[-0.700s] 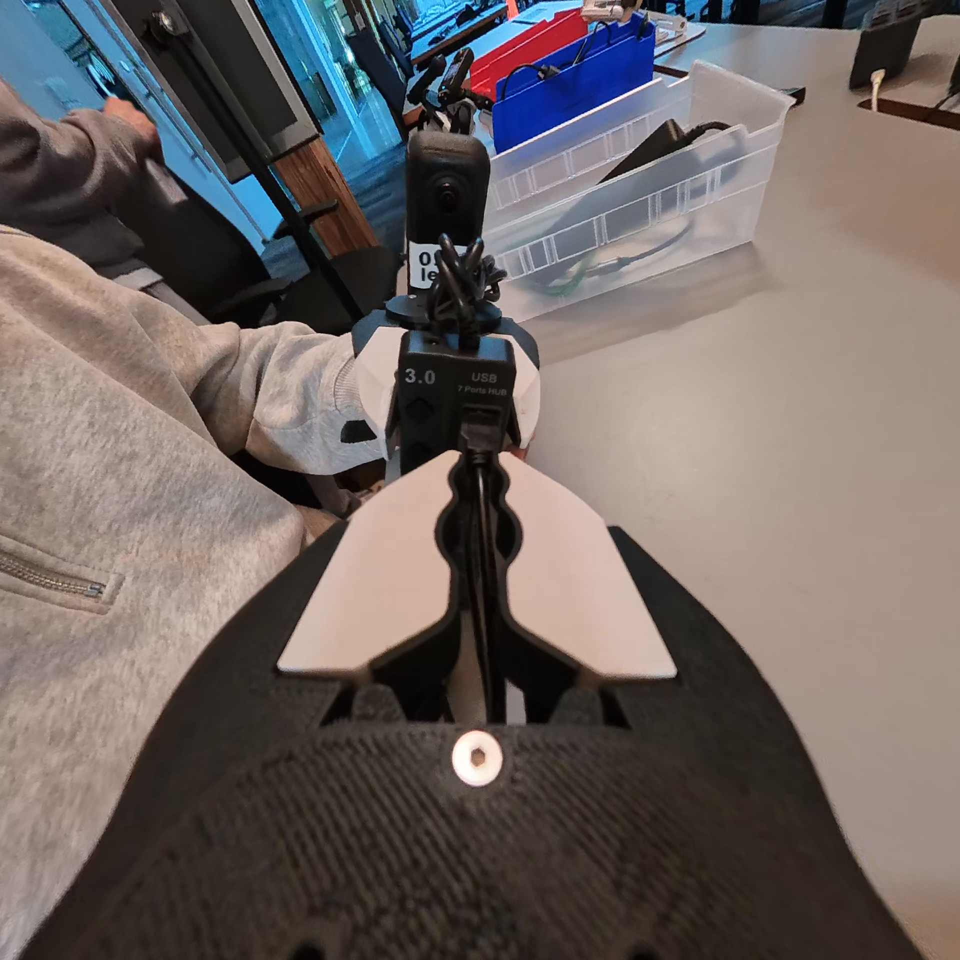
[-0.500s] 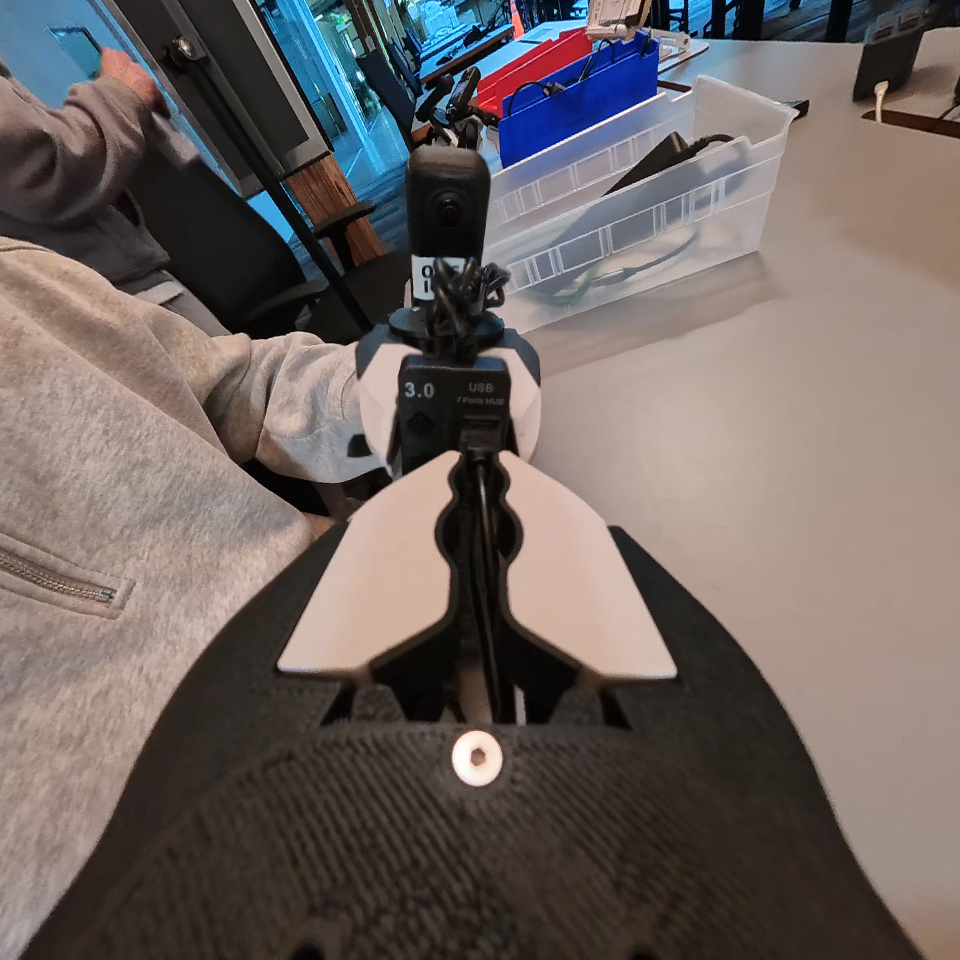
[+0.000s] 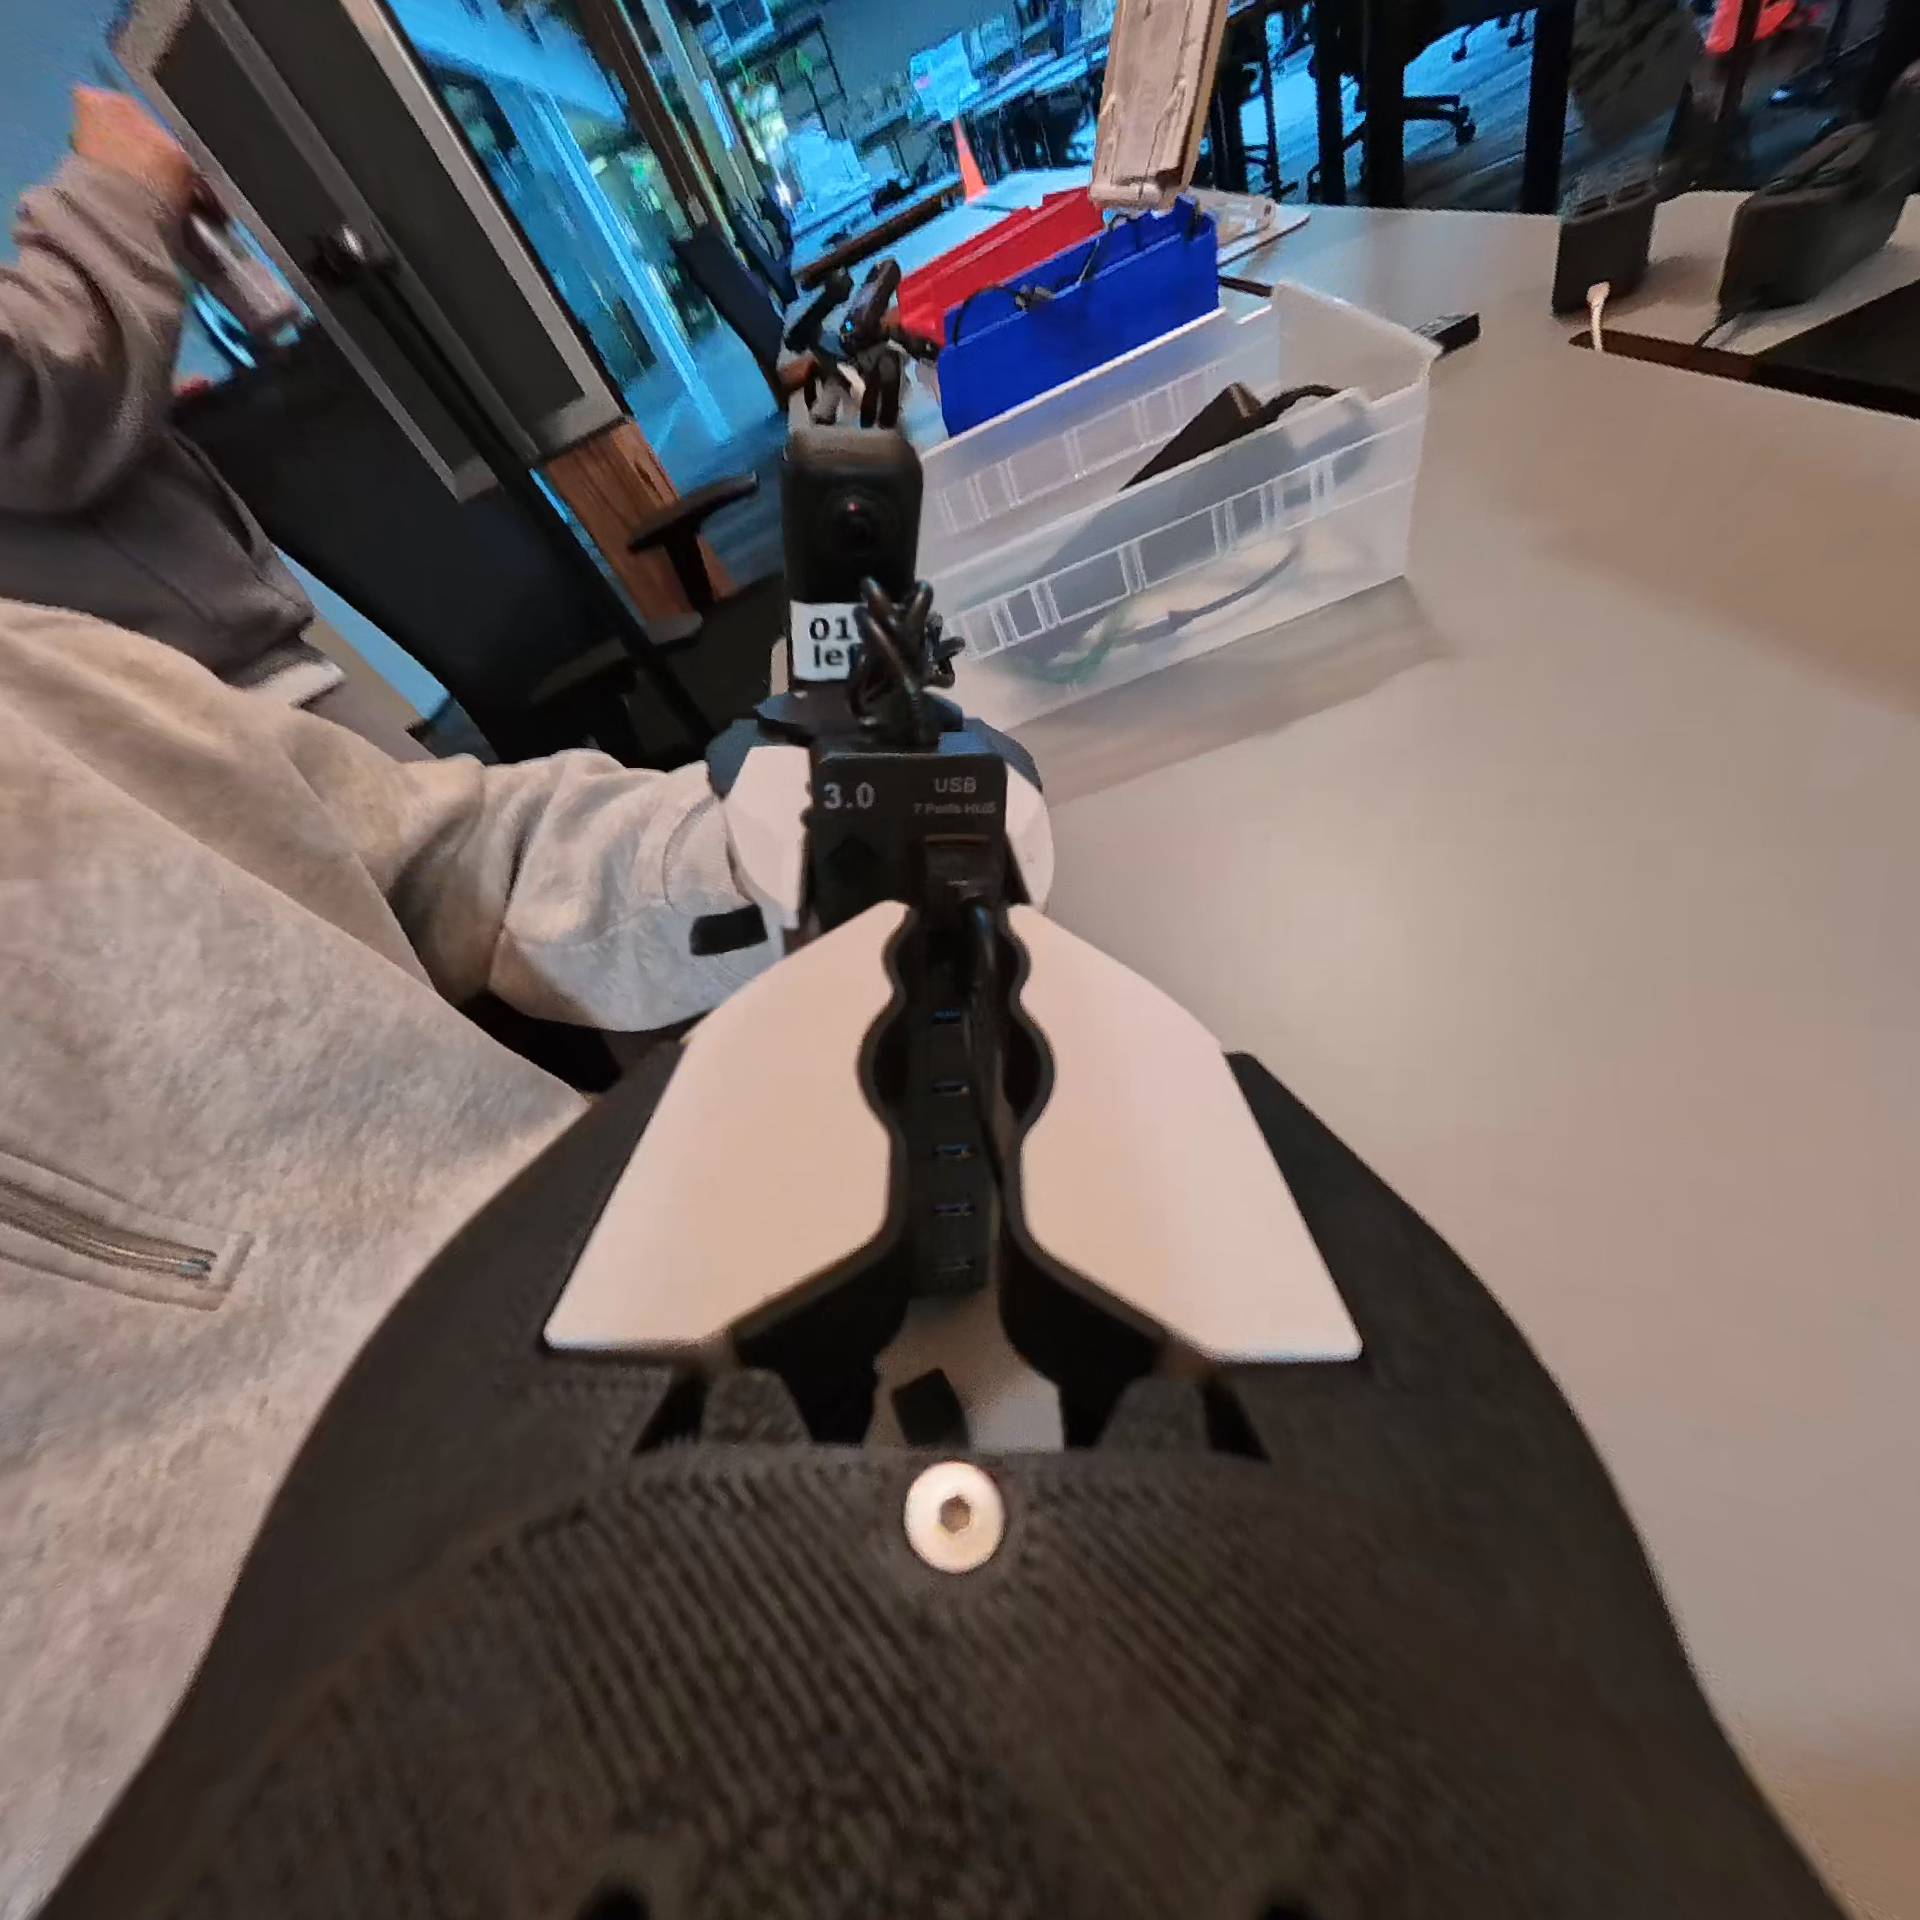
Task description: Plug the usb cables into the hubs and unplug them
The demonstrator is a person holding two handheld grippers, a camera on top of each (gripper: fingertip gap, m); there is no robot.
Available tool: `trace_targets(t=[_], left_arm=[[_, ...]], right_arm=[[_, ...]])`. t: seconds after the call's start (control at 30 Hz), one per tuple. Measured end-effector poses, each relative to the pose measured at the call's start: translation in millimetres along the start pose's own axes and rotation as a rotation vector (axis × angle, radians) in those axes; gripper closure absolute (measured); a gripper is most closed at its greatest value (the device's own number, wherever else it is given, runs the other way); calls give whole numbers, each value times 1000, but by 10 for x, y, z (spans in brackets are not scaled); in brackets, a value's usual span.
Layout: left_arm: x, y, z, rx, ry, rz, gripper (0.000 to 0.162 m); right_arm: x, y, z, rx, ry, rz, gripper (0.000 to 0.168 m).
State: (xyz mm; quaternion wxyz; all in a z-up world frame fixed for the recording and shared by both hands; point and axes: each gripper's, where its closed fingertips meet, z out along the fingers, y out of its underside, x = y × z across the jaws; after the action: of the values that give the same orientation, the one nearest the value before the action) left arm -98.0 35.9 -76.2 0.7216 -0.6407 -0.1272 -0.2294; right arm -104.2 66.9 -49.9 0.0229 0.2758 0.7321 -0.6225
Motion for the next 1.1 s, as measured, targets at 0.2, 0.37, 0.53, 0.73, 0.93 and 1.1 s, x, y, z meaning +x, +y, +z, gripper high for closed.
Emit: trace_targets(t=[0.2,0.37,0.53,0.73,0.93,1.1], left_arm=[[-91,-65,-68,39,-25,-25,103],[-122,-69,-70,46,-39,-32,103],[-141,-73,-73,51,-44,-45,103],[-167,-86,-89,60,-54,-49,103],[-254,-124,-140,89,-82,-71,101],[-314,-169,-202,118,-121,-77,102]], right_arm=[[67,-10,-63,28,-15,42,162],[-7,22,-22,4,-27,-24,159],[-25,28,-3,-9,1,-85,157],[-6,-25,-30,33,4,-78,157],[11,-108,-90,89,19,-87,153],[13,-158,-89,125,9,-84,153]])
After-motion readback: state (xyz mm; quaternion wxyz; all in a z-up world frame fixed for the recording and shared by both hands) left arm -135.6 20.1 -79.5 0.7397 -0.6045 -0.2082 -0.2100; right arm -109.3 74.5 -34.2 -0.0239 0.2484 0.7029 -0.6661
